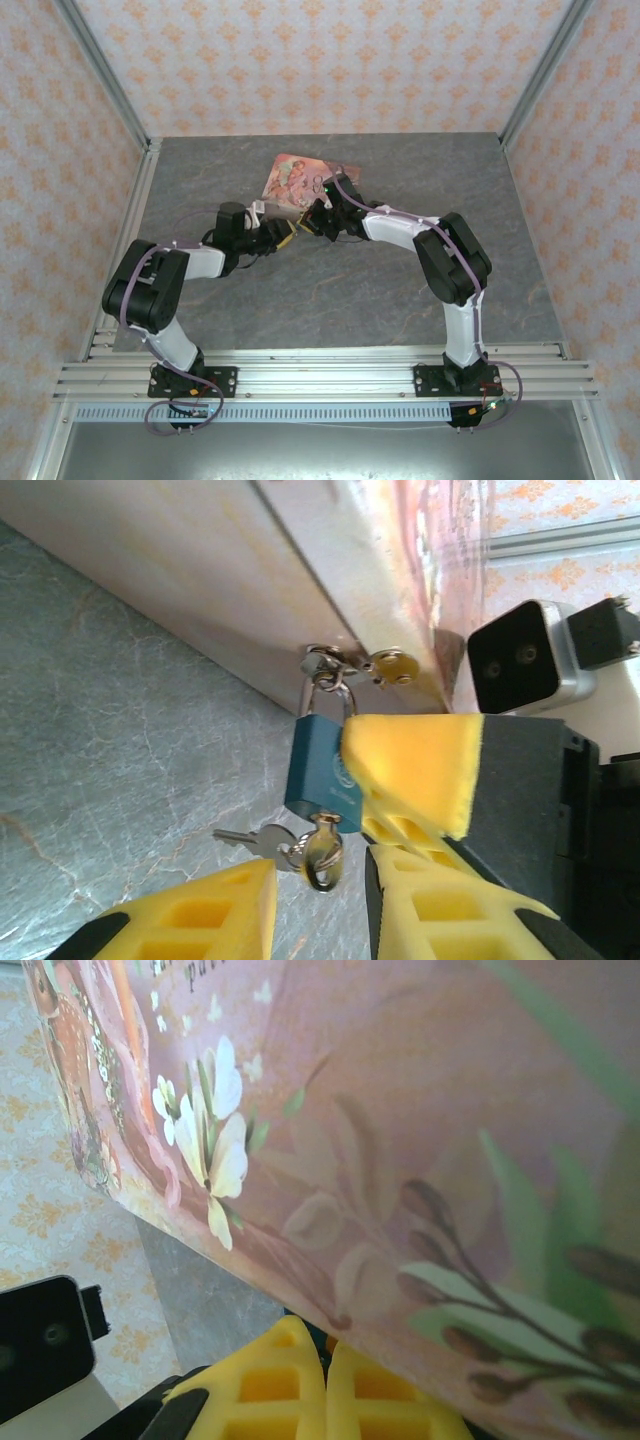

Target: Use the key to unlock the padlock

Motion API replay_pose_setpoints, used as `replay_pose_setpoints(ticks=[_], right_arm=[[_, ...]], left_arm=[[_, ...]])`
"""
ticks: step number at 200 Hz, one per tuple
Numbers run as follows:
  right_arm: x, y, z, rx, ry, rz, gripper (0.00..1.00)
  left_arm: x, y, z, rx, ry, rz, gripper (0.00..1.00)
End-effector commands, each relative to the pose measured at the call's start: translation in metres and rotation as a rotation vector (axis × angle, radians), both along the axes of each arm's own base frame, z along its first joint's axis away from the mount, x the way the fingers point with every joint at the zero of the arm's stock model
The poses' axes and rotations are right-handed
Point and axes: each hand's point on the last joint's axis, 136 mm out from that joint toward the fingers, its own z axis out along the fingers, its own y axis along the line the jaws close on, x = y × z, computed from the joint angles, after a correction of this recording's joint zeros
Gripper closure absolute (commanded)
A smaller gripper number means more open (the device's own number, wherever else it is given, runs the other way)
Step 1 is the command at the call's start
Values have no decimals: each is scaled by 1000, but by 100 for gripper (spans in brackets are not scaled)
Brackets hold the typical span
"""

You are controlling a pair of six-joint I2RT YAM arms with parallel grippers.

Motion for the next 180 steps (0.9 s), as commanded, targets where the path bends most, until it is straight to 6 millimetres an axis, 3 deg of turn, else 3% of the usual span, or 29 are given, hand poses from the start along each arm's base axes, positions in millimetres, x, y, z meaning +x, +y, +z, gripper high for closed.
replay_pose_setpoints(ticks=[1, 53, 86, 104, 180], right_arm=[[-26, -3, -26, 9, 190, -26, 100], [-26, -3, -26, 14, 193, -31, 100], [-25, -2, -25, 23, 195, -35, 100], [-25, -1, -24, 31, 197, -36, 100], [-35, -1, -24, -26, 238, 32, 100]], left_arm=[[11, -4, 14, -34, -42, -12, 72], [19, -8, 17, -52, -57, -24, 78], [22, -12, 21, -60, -75, -48, 100], [22, -14, 23, -35, -92, -79, 100], [-16, -10, -11, 607, -235, -419, 100]])
